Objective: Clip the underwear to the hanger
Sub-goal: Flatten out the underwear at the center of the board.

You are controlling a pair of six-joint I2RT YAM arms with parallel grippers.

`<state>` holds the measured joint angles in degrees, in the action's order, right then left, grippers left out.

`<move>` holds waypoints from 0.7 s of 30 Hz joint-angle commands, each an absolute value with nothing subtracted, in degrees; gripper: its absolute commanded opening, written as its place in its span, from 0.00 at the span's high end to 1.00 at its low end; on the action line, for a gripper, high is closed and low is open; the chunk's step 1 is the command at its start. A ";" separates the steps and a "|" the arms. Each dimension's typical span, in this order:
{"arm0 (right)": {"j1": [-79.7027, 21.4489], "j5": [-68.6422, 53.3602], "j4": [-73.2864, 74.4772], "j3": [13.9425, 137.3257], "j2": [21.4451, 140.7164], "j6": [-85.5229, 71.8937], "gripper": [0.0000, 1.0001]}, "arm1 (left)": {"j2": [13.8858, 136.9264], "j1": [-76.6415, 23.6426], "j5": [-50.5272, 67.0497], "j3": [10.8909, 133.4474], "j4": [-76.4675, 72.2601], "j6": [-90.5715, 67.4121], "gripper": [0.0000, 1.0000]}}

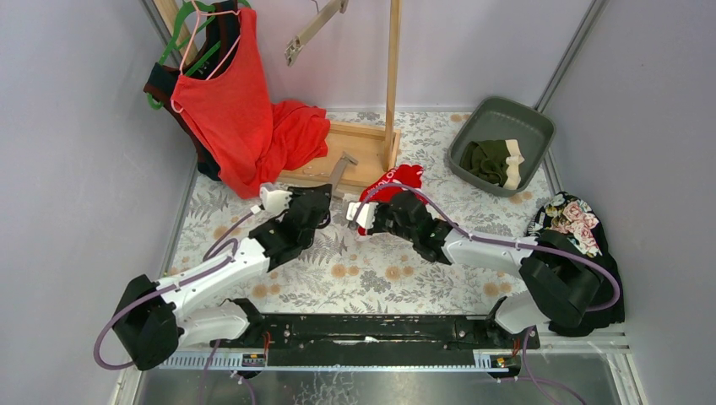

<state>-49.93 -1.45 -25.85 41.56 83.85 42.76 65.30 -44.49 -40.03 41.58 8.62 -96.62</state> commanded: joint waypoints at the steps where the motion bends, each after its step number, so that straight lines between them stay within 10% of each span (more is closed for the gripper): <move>1: -50.59 -4.15 -19.15 47.60 84.56 42.68 0.98 | 62.18 -42.98 -42.92 42.43 6.60 -95.23 1.00; 7: -50.62 -16.17 -13.10 52.45 82.96 23.94 0.57 | 56.71 -40.04 -45.36 40.56 9.00 -94.45 1.00; 21: -47.53 -0.11 6.84 69.45 90.81 -3.53 0.47 | 53.61 -36.85 -45.27 38.94 9.66 -93.23 1.00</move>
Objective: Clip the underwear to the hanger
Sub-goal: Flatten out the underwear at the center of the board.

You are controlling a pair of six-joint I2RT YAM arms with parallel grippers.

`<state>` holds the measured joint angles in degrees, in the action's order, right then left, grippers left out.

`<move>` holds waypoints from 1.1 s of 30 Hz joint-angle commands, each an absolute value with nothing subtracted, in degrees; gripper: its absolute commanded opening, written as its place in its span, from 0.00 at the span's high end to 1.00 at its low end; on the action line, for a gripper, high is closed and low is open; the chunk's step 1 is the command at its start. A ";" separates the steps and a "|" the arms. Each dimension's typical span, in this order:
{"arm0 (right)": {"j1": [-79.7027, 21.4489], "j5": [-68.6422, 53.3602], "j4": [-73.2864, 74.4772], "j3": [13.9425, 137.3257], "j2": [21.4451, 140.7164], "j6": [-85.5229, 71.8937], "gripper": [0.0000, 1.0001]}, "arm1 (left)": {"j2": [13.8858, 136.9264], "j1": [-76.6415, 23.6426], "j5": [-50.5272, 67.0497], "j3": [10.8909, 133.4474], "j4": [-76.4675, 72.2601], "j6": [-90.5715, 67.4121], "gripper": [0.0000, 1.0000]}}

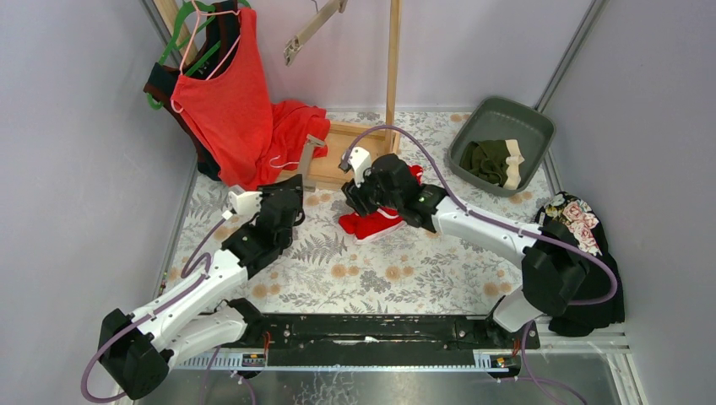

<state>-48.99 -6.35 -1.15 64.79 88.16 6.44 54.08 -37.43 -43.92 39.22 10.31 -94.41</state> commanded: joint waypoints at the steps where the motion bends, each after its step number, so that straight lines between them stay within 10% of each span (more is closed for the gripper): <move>1: -47.33 0.03 8.87 70.39 91.45 -5.15 0.47 | 53.71 -36.83 -45.25 38.89 9.67 -93.24 1.00; 33: -55.06 10.31 -0.38 61.92 102.95 -25.35 0.36 | 48.47 -34.67 -46.72 37.72 11.80 -91.63 1.00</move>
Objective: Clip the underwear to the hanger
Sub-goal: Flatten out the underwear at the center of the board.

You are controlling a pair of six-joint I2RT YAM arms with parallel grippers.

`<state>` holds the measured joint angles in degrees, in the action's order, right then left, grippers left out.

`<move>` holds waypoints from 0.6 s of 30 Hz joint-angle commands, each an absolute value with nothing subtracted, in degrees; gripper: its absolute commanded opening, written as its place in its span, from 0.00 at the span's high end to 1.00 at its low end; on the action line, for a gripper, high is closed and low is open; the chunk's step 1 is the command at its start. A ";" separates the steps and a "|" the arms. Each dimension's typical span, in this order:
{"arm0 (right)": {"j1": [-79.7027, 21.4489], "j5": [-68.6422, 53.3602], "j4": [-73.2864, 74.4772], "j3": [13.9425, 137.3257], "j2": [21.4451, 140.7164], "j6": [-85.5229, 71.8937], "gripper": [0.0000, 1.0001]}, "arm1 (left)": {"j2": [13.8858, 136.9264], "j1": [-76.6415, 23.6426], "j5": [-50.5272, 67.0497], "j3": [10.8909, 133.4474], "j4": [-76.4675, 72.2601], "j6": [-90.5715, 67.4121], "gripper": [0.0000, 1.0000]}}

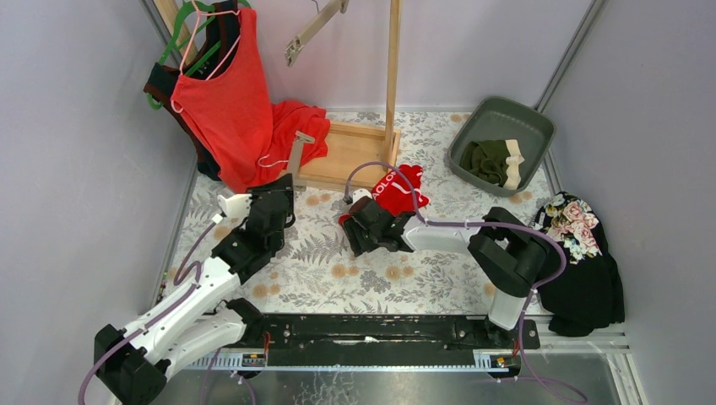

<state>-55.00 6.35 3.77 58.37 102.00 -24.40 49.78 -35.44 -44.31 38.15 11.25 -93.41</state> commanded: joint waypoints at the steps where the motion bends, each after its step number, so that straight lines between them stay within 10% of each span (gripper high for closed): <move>1: -55.09 10.80 -0.60 62.22 103.40 -25.39 0.36 | 48.50 -34.57 -46.71 37.66 11.78 -91.59 1.00; 6: -55.09 13.88 -1.00 64.28 106.77 -26.07 0.42 | 48.59 -34.05 -46.15 37.18 11.16 -91.50 1.00; 13: -55.07 21.66 -0.87 62.09 106.34 -28.47 0.91 | 49.21 -33.21 -45.14 36.66 10.42 -91.67 1.00; 18: -55.05 26.13 4.08 59.87 100.92 -27.26 1.00 | 49.90 -33.01 -44.60 36.78 9.73 -91.25 1.00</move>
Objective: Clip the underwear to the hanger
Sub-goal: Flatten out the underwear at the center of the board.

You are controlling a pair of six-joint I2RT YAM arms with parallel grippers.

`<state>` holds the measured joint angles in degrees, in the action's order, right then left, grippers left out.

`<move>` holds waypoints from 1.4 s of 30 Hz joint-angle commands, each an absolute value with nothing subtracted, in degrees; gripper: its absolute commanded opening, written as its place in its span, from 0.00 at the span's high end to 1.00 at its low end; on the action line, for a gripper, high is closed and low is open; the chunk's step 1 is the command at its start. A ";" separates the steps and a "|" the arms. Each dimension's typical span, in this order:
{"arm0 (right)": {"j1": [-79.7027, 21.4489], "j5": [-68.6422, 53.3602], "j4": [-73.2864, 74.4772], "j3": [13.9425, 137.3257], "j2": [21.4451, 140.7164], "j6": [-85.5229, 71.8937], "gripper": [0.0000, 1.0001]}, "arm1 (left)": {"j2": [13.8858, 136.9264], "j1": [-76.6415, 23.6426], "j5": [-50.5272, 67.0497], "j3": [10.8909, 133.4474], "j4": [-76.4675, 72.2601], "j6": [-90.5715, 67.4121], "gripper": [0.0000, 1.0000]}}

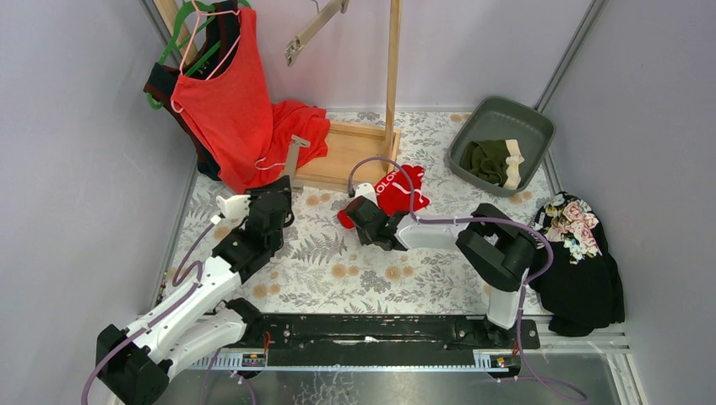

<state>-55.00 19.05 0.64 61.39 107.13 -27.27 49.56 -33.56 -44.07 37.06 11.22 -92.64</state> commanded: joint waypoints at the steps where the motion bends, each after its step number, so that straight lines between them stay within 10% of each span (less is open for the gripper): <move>1: -55.05 26.88 6.33 59.37 98.79 -26.52 1.00 | 50.10 -32.97 -44.49 36.97 9.68 -91.23 1.00; 13: -54.98 34.20 49.31 56.86 78.27 -35.18 0.92 | 52.28 -32.78 -42.30 37.00 7.68 -91.38 1.00; 17: -54.93 33.17 55.68 56.95 75.57 -40.55 0.60 | 52.37 -32.78 -41.62 36.98 7.30 -91.36 1.00; 20: -55.07 33.15 59.79 58.27 73.82 -42.59 0.56 | 52.29 -32.77 -41.74 37.00 7.45 -91.42 1.00; 28: -55.20 22.68 42.38 56.05 66.59 -31.30 0.49 | 53.00 -32.83 -40.46 36.82 7.06 -91.69 1.00; 42: -55.15 14.01 26.48 65.59 93.68 -23.63 0.49 | 54.65 -32.78 -39.44 36.77 6.59 -91.66 1.00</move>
